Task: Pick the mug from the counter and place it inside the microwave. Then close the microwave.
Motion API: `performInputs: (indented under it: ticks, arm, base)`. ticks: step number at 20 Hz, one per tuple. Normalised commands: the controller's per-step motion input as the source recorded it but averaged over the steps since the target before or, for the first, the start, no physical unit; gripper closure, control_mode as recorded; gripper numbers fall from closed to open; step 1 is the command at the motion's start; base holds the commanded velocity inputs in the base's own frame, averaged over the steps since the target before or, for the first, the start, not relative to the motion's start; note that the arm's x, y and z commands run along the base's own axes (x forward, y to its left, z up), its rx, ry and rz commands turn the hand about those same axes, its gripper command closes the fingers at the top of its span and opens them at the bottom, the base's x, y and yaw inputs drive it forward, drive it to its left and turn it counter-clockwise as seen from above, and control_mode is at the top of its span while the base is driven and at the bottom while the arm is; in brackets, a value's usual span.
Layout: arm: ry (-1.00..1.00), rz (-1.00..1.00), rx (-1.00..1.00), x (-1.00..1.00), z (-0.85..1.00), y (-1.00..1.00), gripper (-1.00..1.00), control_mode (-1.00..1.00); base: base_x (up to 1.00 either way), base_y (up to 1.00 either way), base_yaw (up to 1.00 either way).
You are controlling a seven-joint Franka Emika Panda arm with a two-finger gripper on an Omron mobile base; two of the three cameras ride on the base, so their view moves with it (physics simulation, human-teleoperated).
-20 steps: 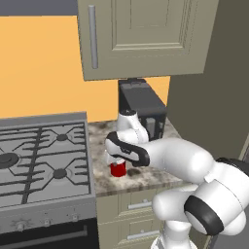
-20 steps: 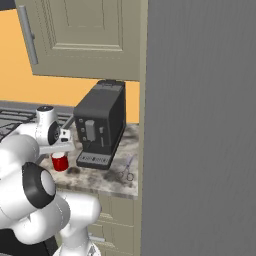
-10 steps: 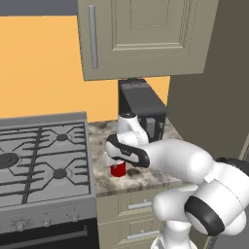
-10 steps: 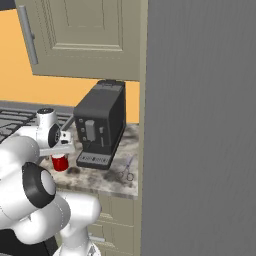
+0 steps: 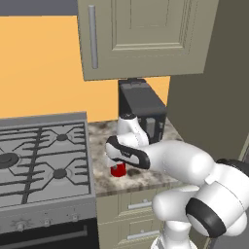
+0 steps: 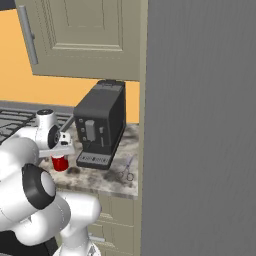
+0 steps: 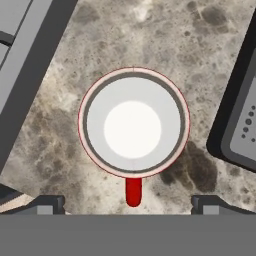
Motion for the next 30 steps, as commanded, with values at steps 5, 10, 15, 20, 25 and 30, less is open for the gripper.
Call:
performInputs:
  ticks: [5,10,15,20,25,30]
  arm:
    - [0.0,0.0,0.0,-0.06,0.0,0.0,-1.0,-1.0]
    - [0.0,0.0,0.0,-0.1,-0.09,-0.01,-1.0,-1.0]
    - [0.0,0.0,0.0,0.0,-0.18,-0.05,-1.0,-1.0]
    - [0.0,0.0,0.0,0.0,-0.13,-0.02,-1.0,-1.0]
    - [0.0,0.0,0.0,0.02,0.0,0.0,-1.0,-1.0]
    - [0.0,0.0,0.0,0.18,0.0,0.0,-1.0,-1.0]
  base:
    - [0.0,0.0,0.0]
    - [0.0,0.0,0.0]
    - [0.0,0.0,0.0]
    - [0.0,0.0,0.0]
    - [0.0,0.0,0.0]
    - [0.0,0.0,0.0]
